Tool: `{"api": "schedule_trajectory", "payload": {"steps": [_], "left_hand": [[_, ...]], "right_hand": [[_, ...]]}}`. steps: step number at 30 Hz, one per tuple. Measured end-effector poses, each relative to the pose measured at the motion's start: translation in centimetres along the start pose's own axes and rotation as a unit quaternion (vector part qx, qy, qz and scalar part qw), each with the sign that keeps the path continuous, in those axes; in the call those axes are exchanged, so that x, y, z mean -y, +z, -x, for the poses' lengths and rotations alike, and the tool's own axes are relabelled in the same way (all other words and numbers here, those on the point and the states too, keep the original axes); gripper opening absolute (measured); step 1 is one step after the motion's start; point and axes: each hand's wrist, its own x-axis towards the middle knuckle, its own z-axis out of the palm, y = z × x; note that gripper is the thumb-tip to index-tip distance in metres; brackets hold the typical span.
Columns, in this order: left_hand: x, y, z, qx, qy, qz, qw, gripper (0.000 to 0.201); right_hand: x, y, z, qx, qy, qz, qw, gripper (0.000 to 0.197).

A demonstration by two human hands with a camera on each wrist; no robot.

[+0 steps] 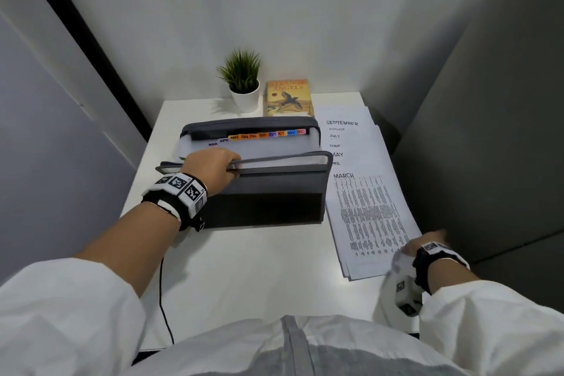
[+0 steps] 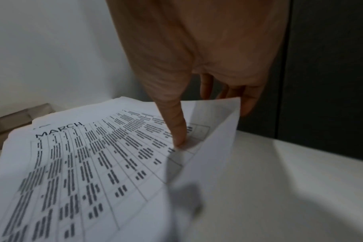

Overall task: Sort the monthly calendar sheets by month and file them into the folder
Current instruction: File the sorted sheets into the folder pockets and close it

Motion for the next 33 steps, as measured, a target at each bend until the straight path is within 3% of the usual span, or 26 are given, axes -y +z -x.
{"api": "schedule_trajectory", "payload": {"steps": [2, 6, 8, 12, 16, 18, 22, 24, 26, 29, 33], "left_hand": [[0.0, 0.1, 0.2, -0.001, 0.000, 0.000, 1.000, 0.016], [-0.1, 0.1, 0.4, 0.002, 0.007, -0.007, 1.000, 0.012], [0.0, 0.1, 0.5, 0.004, 0.010, -0.011, 1.000, 0.012], [-0.2, 0.0, 0.7, 0.010, 0.014, -0.021, 1.000, 0.010], [-0.5, -0.3, 0.9, 0.020, 0.015, -0.026, 0.999, 0.007], [-0.8, -0.4, 1.4, 0.025, 0.013, -0.025, 0.999, 0.006], [-0.8, -0.3, 1.7, 0.044, 0.003, -0.005, 0.999, 0.012], [-0.8, -0.3, 1.6, 0.056, -0.001, -0.007, 0.998, 0.026], [-0.9, -0.4, 1.4, 0.070, -0.004, -0.009, 0.998, 0.026], [-1.0, -0.7, 1.3, 0.088, -0.007, -0.011, 0.996, 0.010], [-1.1, -1.5, 0.9, 0.120, -0.025, 0.013, 0.992, 0.028]], "right_hand": [[0.1, -0.2, 0.1, -0.001, -0.057, 0.037, 0.998, 0.073], [0.9, -1.1, 1.4, 0.034, -0.092, 0.148, 0.984, 0.032], [1.7, -1.4, 2.3, 0.092, -0.111, 0.219, 0.965, 0.026], [2.9, -2.1, 2.1, 0.114, -0.152, 0.224, 0.956, 0.020], [4.3, -1.7, 0.9, 0.130, -0.187, 0.177, 0.958, 0.050], [4.6, -1.6, 1.5, 0.129, -0.204, 0.210, 0.947, 0.050], [5.4, -2.1, 1.7, 0.096, -0.208, 0.181, 0.956, 0.043], [6.8, -3.2, 1.7, 0.057, -0.185, 0.211, 0.958, 0.046], [8.6, -5.2, 2.1, -0.002, -0.194, 0.198, 0.961, 0.050], [12.3, -10.0, 5.3, -0.047, -0.258, 0.140, 0.955, 0.028], [16.5, -16.2, 10.6, -0.147, -0.364, -0.007, 0.920, 0.014]]}}
